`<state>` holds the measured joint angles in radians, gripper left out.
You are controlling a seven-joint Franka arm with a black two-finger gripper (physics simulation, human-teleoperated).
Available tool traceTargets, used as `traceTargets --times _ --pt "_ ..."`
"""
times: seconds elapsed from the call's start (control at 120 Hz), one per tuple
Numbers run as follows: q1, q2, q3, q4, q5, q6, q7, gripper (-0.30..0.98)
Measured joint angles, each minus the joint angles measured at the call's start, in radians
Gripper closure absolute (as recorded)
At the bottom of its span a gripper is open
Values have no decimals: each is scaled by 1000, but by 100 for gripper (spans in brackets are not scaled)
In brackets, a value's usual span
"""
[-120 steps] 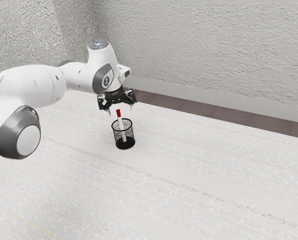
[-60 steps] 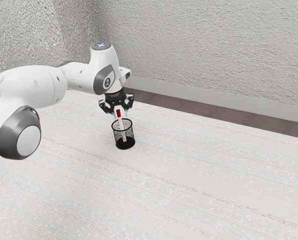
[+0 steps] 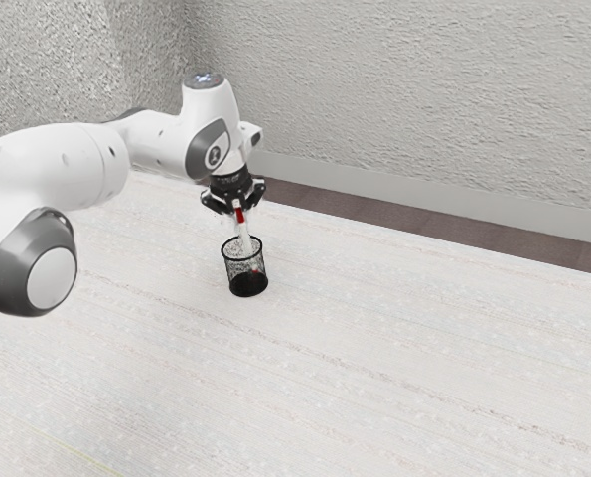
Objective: Take the marker out of the pen holder and place it to the left of the pen holder.
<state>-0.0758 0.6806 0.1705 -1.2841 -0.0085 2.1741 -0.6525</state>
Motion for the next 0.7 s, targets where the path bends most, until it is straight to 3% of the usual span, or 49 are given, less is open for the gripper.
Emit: traceTargets --times 0.108,0.208,0.308,0.7 --pt "-15 -92 1 -4 31 -22 -11 76" --pt "-20 -202 1 -6 107 -94 -26 76" --pt "-11 -232 26 -5 178 -224 -44 76" --pt "70 -7 106 24 246 -693 -98 75"
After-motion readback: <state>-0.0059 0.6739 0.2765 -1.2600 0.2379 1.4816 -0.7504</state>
